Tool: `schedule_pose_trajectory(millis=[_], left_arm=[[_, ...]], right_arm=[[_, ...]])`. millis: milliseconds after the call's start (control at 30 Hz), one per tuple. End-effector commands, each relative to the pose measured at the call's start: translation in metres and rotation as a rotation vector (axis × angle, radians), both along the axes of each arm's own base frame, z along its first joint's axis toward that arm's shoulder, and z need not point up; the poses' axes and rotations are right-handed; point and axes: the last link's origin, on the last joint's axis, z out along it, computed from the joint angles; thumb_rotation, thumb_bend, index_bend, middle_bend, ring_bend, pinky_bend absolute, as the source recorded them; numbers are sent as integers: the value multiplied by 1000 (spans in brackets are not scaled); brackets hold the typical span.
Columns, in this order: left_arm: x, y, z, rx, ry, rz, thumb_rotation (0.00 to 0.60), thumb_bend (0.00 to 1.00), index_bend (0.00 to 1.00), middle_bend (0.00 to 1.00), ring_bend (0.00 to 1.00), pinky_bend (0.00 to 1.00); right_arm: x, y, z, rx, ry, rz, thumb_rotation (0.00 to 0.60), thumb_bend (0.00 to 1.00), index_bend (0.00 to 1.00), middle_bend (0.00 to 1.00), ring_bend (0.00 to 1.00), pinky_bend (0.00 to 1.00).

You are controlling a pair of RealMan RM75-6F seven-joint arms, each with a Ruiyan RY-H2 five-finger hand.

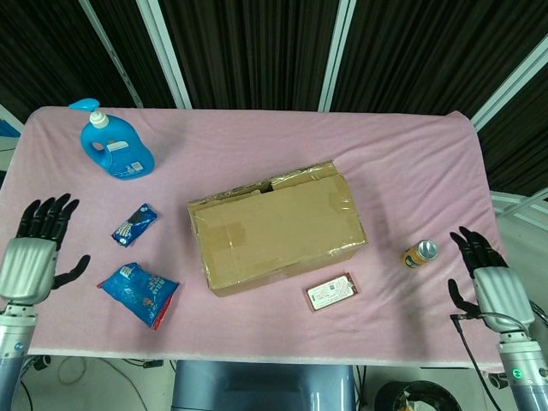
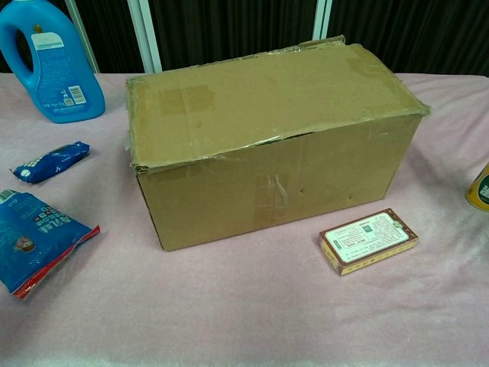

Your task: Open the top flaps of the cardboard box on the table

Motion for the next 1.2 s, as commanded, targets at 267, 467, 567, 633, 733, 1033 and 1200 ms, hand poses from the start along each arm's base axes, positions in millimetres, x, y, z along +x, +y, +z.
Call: schedule_pose_trajectory(millis=[267, 467, 567, 633, 733, 1033, 1200], left_arm=[[-49, -23, -1, 46, -47, 46, 600, 241, 0, 17, 0, 0], [-52, -20, 1, 48, -46, 29, 600, 243, 0, 15, 0, 0], [-53, -20, 1, 47, -53, 24, 600, 242, 0, 14, 0, 0], [-53, -20, 1, 43, -59, 23, 600, 243, 0, 14, 0, 0], [-53, -20, 0, 34, -63, 23, 600, 244, 0, 13, 0, 0], [-56, -18, -5, 0, -70, 43, 600, 245, 0, 10, 0, 0], [-58, -16, -3, 9, -80, 49, 600, 260, 0, 10, 0, 0]], right_arm=[[104, -86, -11, 141, -18, 213, 600, 788, 63, 105, 55, 214], [154, -127, -32, 232, -24, 281, 600, 975, 116, 125, 72, 235], [177, -144, -42, 276, -43, 299, 600, 1000, 143, 132, 85, 247], [191, -154, -50, 302, -64, 304, 600, 1000, 170, 148, 105, 248], [206, -165, -62, 340, -82, 302, 600, 1000, 202, 161, 123, 247], [236, -181, -106, 435, -79, 299, 600, 1000, 225, 187, 148, 247], [250, -188, -125, 459, -84, 299, 600, 1000, 240, 213, 173, 247]])
